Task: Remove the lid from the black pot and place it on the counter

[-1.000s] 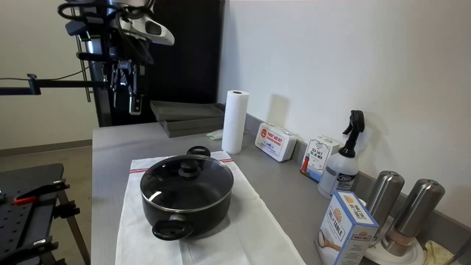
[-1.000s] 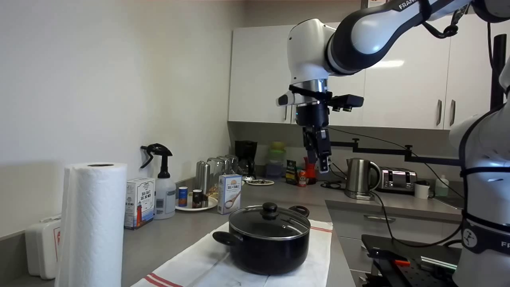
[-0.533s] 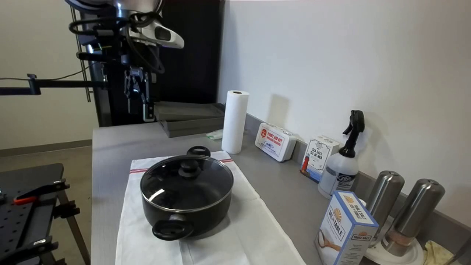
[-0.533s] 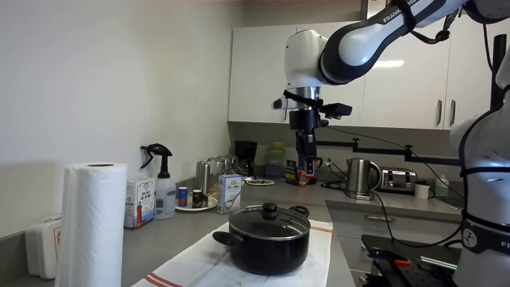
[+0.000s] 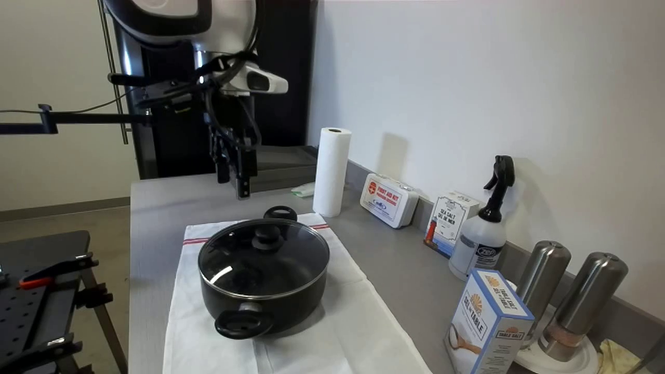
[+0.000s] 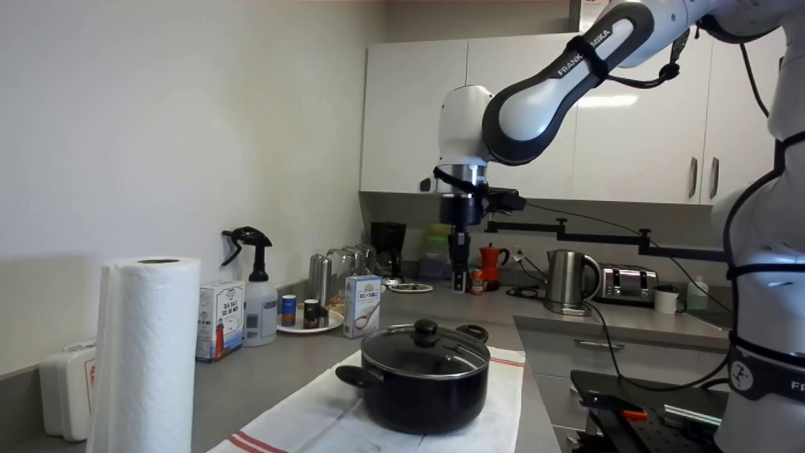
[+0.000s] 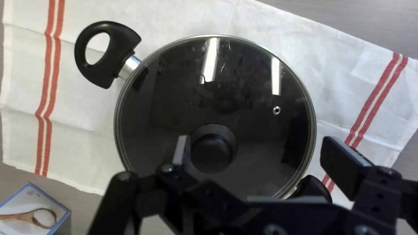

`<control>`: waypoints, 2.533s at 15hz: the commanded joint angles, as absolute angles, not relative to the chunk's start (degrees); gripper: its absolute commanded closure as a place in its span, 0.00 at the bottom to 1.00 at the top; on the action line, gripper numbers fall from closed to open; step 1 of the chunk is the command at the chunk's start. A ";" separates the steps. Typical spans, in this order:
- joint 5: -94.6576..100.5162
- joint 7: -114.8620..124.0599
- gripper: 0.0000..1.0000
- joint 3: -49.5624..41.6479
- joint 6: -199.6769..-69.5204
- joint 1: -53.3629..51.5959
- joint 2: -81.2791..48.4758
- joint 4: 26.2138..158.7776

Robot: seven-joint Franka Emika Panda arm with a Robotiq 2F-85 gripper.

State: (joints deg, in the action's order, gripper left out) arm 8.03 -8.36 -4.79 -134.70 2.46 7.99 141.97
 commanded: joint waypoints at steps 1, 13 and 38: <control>3.50 -12.26 0.00 -5.65 -139.51 2.86 3.20 139.91; 0.18 -14.07 0.00 -5.32 -143.44 5.27 -6.64 135.25; -0.48 -14.51 0.75 -3.62 -142.94 7.20 -11.93 130.75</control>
